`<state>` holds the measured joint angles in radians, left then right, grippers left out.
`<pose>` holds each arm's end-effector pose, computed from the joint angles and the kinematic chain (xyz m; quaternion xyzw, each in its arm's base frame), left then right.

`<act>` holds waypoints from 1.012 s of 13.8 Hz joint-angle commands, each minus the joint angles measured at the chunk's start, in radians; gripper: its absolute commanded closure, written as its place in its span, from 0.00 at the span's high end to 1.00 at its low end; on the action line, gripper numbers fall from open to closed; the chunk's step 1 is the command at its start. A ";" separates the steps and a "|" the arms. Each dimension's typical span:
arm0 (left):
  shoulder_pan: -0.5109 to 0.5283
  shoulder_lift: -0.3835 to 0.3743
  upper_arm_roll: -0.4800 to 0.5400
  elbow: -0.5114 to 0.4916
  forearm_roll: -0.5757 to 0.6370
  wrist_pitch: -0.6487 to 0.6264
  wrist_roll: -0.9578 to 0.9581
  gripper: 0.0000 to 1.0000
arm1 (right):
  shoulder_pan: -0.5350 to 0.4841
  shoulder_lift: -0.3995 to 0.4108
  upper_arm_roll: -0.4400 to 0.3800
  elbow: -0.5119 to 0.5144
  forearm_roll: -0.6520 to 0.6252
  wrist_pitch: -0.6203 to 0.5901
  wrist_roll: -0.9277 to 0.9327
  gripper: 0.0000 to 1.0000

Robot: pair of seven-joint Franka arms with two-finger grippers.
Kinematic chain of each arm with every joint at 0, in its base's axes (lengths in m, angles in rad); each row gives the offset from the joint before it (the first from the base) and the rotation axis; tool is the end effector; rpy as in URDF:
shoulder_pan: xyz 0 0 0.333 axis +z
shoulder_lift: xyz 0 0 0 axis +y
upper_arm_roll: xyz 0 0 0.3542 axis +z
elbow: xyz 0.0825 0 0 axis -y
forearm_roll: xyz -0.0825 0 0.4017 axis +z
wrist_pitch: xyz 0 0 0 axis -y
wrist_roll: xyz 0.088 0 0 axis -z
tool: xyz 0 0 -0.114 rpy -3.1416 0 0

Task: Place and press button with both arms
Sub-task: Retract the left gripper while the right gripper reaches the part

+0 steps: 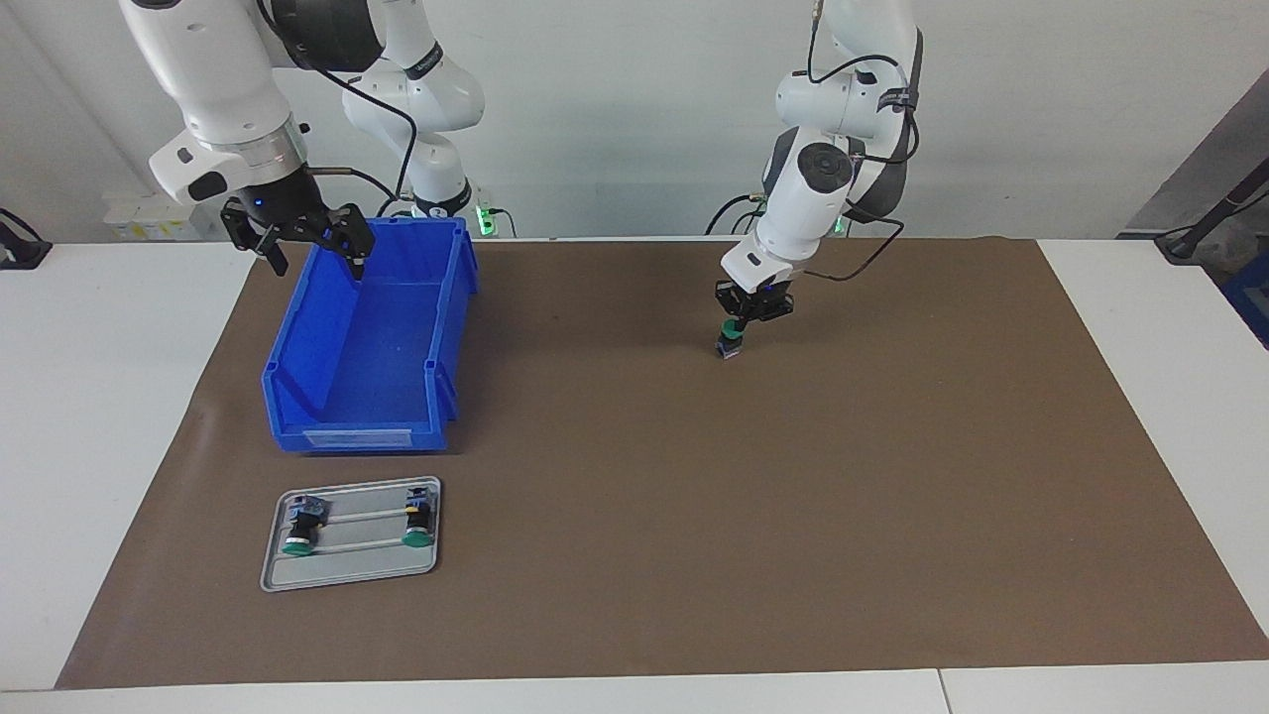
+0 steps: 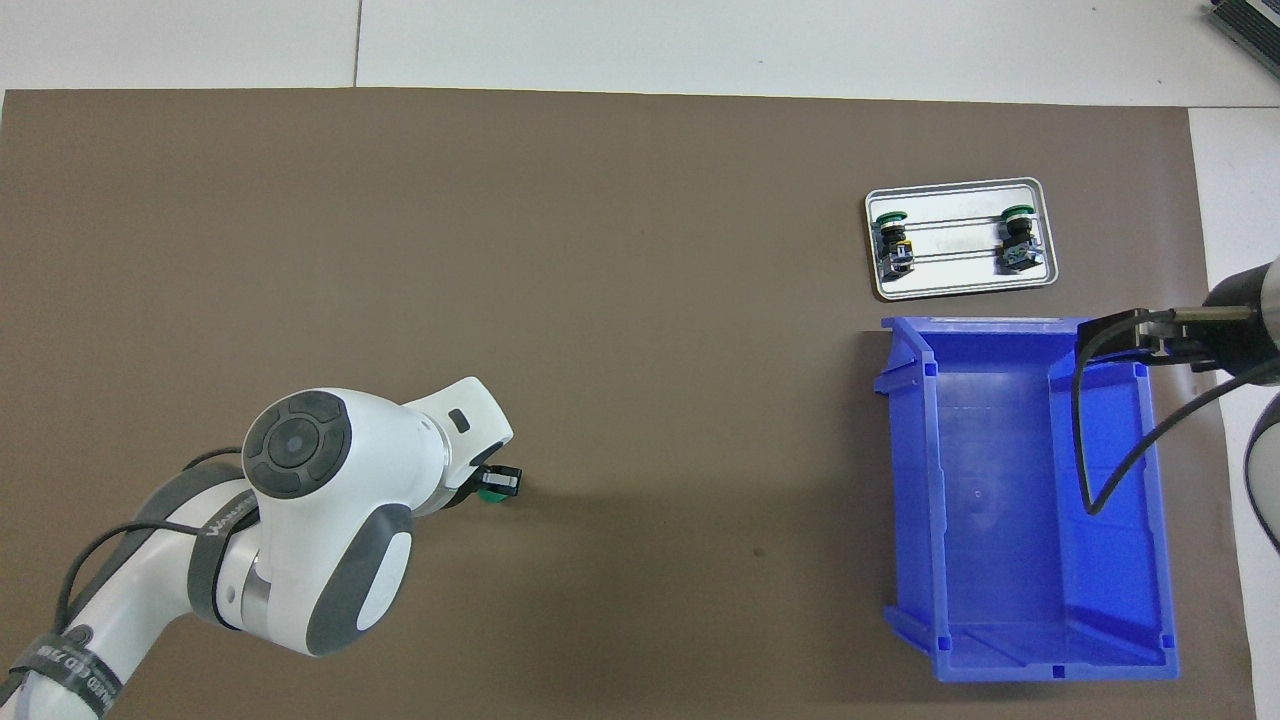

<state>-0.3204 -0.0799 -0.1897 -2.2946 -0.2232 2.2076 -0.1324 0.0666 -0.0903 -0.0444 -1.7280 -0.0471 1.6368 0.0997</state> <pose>0.4428 -0.2586 0.4028 0.9893 -0.1209 -0.0293 0.0764 0.5445 0.0059 0.6346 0.9991 -0.0371 0.0008 0.0215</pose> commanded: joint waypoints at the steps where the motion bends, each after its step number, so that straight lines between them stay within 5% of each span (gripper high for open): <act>1: 0.036 0.093 0.013 0.215 0.016 -0.162 -0.013 0.00 | -0.011 -0.026 0.003 -0.031 0.013 0.014 0.003 1.00; 6: 0.167 0.180 0.013 0.502 0.125 -0.443 -0.010 0.00 | 0.048 -0.025 0.014 -0.045 0.074 0.084 0.015 1.00; 11: 0.299 0.216 0.015 0.693 0.176 -0.569 0.013 0.02 | 0.327 0.039 0.015 -0.104 0.078 0.287 0.272 1.00; 14: 0.359 0.216 0.016 0.797 0.177 -0.657 0.123 0.28 | 0.551 0.180 0.015 -0.044 0.067 0.426 0.542 1.00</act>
<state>0.0136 0.1093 -0.1640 -1.5870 -0.0648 1.6193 -0.0623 0.5317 0.0023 -0.0227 -1.8174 0.0185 1.9982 0.5339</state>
